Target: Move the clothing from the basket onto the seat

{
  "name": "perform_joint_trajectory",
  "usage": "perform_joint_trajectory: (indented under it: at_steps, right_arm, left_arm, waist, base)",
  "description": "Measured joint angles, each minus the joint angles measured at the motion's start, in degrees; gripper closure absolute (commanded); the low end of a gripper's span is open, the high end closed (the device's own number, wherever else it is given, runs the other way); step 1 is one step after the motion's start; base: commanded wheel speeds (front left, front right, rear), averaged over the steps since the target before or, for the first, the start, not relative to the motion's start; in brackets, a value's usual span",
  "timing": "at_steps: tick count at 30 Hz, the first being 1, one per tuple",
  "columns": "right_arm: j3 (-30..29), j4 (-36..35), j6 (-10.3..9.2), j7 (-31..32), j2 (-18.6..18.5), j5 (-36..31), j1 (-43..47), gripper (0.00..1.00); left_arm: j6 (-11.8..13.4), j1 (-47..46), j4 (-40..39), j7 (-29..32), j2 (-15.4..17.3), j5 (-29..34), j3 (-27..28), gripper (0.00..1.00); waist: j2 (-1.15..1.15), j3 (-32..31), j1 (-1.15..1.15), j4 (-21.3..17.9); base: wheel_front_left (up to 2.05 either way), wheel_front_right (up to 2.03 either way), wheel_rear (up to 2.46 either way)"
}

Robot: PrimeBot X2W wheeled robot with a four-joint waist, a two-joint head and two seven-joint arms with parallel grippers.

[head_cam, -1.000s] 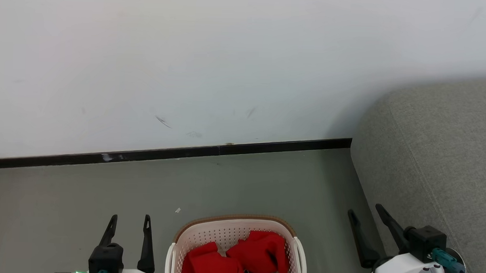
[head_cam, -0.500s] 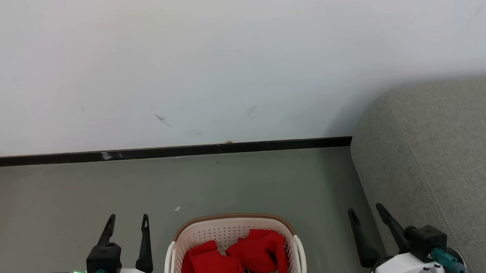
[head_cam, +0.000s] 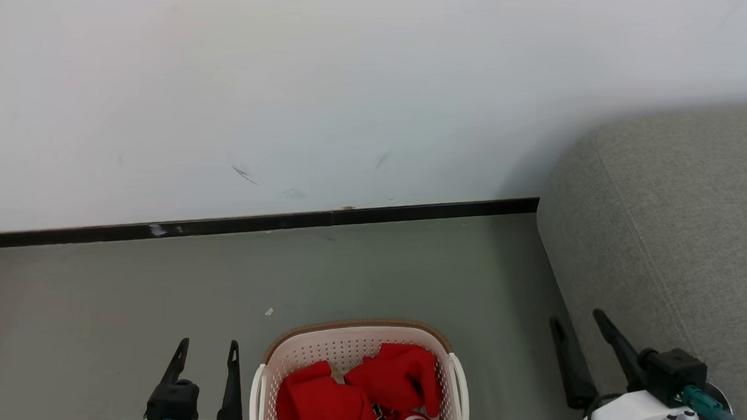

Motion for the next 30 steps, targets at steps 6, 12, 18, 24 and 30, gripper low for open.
perform_joint_trajectory:
  at_steps: [6, 12, 18, 24, 30]
  right_arm:
    - [-2.0, -1.6, 0.00, 0.0, 0.0, -0.4, 1.3, 0.00]
    - [-4.0, -3.6, 0.00, 0.0, 0.1, -0.5, 2.1, 0.00]
    - [-5.5, -5.7, 0.00, 0.0, 0.2, -0.5, 2.2, 0.00]
    - [-6.8, -7.6, 0.00, 0.0, 0.2, -0.4, 2.2, 0.00]
    - [-7.2, -9.1, 0.00, -0.2, 0.2, -0.4, 1.7, 0.00]
  left_arm:
    - [-1.1, -1.5, 3.1, 0.0, 0.9, 1.0, -1.7, 0.00]
    - [-2.1, -3.8, 6.0, 0.2, 0.7, 2.0, -4.0, 0.00]
    - [-3.4, -6.1, 8.5, 1.2, 0.4, 3.6, -6.5, 0.00]
    - [-3.6, -7.9, 11.1, 1.6, 0.0, 4.0, -8.2, 0.00]
    - [-4.0, -10.8, 13.2, 1.7, -0.2, 4.0, -8.7, 0.00]
  waist:
    - [0.00, 1.3, 0.00, -0.4]
    - [0.00, 3.0, 0.00, -1.0]
    - [0.00, 5.2, -0.01, -1.6]
    - [0.00, 7.8, 0.00, -2.3]
    - [0.00, 11.0, 0.00, -3.2]
  base:
    - [0.00, 0.00, 0.00]
    - [0.00, 0.00, 0.00]
    - [0.00, 0.00, 0.00]
    - [0.00, 0.00, 0.00]
    - [0.00, 0.00, 0.00]
